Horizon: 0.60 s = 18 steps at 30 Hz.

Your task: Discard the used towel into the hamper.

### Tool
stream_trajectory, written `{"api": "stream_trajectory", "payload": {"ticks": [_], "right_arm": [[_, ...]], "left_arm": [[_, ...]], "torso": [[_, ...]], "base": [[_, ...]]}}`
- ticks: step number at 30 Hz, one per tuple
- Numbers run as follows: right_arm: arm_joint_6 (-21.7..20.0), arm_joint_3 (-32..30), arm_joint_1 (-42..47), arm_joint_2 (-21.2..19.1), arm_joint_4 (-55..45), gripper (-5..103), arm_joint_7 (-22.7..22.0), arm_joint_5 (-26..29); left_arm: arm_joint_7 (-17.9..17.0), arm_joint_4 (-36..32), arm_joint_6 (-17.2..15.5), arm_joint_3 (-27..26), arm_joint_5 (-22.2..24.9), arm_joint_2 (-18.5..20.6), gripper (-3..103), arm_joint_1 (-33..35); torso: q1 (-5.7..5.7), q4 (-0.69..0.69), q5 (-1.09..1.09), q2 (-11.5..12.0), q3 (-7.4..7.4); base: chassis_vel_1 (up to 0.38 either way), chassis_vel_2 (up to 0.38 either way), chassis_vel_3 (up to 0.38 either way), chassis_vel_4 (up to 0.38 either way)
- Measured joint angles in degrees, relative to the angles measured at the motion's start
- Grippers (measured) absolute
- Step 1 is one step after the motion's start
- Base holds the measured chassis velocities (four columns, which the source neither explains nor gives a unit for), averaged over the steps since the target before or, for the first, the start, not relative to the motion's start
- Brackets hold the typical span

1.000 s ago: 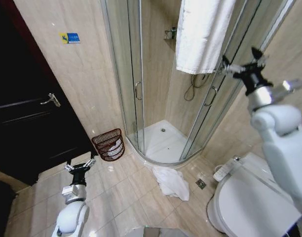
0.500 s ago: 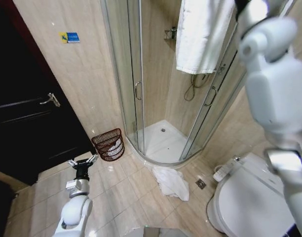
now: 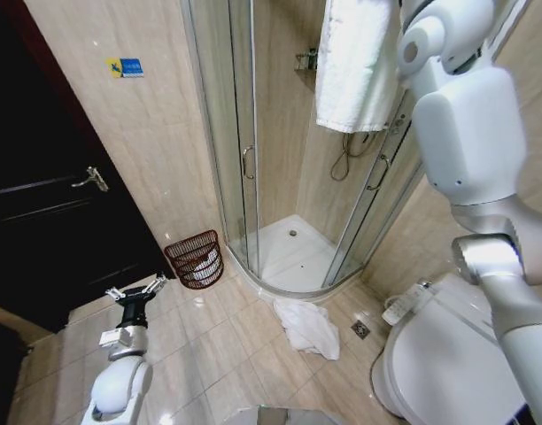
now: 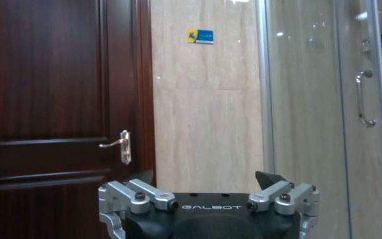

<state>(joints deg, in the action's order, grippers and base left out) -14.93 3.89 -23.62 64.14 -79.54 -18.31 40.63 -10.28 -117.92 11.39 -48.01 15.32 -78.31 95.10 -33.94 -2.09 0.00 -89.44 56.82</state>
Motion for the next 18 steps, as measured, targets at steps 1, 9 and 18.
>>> {"api": "stream_trajectory", "payload": {"ticks": [1,9,18], "right_arm": [[0.0,0.1,0.0,-0.1,0.1,85,0.0,0.1],[0.2,1.1,-0.2,-1.6,1.3,57,1.0,2.1],[0.8,6.1,-2.8,-5.3,2.0,19,2.2,7.7]], "left_arm": [[0.1,0.0,0.2,-0.4,0.3,0.1,100,0.3],[-0.3,-1.5,-1.2,-1.7,2.0,0.3,100,0.9],[-1.5,-4.4,-3.4,-1.2,1.7,-1.4,100,1.4]], "torso": [[0.00,0.00,0.00,0.0,0.00],[0.01,-0.01,0.00,0.0,-0.01],[0.01,0.00,0.00,0.0,-0.01]], "base": [[0.000,0.000,0.000,0.000],[0.000,0.000,0.000,0.000],[0.000,0.000,0.000,0.000]]}}
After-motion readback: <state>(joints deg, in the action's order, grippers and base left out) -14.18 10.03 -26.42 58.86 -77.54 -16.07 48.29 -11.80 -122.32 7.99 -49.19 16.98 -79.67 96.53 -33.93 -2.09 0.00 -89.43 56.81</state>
